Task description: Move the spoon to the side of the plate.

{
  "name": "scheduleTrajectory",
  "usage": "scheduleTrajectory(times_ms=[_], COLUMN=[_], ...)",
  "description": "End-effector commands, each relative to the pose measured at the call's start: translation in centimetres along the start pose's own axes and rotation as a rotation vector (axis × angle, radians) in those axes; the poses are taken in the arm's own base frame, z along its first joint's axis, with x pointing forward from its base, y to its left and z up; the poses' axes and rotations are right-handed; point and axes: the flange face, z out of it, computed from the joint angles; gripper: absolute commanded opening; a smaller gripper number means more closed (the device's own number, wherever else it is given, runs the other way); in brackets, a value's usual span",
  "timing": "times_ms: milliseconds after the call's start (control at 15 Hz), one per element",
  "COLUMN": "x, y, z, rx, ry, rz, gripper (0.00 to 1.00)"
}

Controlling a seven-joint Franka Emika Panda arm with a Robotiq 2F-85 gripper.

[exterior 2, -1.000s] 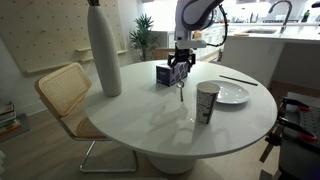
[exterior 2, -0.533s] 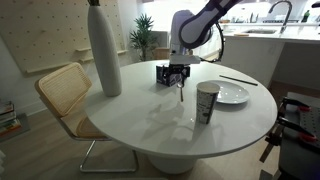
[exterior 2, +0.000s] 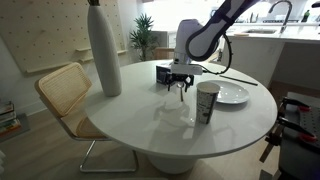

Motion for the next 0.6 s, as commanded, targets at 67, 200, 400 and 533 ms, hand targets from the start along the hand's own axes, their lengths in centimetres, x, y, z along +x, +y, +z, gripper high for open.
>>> scheduleTrajectory(times_ms=[67, 200, 400, 533], x=[-0.1, 0.1, 0.3, 0.6], y=[2.9, 3.4, 3.8, 3.8], z=[-1.0, -0.9, -0.8, -0.3], rx=[0.010, 0.005, 0.000, -0.002], ry=[0.030, 0.030, 0.029, 0.030], rz=[0.105, 0.124, 0.129, 0.115], gripper=[1.00, 1.00, 1.00, 1.00])
